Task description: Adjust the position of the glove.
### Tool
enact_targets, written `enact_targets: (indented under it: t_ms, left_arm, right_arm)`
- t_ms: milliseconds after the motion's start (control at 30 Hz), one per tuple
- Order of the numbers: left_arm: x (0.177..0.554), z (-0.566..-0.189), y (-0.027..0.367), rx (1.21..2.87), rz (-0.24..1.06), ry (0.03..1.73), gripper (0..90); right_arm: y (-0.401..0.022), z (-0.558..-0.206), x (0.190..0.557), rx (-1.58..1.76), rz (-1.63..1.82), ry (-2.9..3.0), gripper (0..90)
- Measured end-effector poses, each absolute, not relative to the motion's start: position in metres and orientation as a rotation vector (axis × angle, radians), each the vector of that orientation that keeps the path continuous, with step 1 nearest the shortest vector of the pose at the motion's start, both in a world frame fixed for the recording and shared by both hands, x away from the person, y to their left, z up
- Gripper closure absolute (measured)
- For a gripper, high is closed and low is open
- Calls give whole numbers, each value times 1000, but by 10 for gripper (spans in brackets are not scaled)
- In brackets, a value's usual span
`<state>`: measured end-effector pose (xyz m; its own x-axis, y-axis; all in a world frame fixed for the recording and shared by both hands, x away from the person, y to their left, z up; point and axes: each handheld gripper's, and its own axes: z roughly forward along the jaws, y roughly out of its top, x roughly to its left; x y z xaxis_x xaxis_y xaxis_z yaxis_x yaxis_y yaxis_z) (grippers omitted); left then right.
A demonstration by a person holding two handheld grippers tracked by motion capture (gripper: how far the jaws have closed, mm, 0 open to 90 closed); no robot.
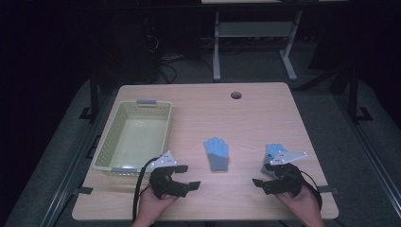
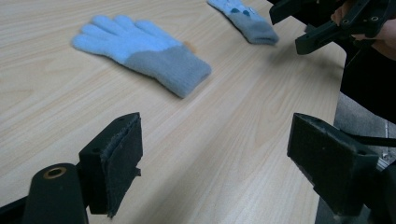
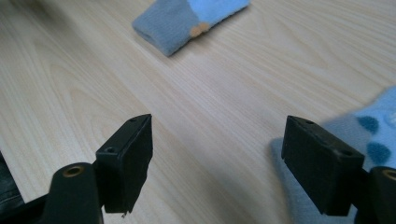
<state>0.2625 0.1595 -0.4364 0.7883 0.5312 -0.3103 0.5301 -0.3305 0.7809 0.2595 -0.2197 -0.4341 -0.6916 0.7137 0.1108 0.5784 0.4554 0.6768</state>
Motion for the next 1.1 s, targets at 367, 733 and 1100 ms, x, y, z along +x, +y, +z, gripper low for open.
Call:
enact_targets:
  t_ms: [367,733,1100]
  left_arm:
    - [262,-436,157,1996,9,774,178]
    - [261,-436,155,2001,3,766,178]
    - [260,-436,155,1992,2,755,179]
  right_arm:
    - [-222,-428,274,1139,1019,2547,263]
    - [-232,-415,285,1176,1011,2551,264]
    - [-242,-408,298,1200,990,2544,267]
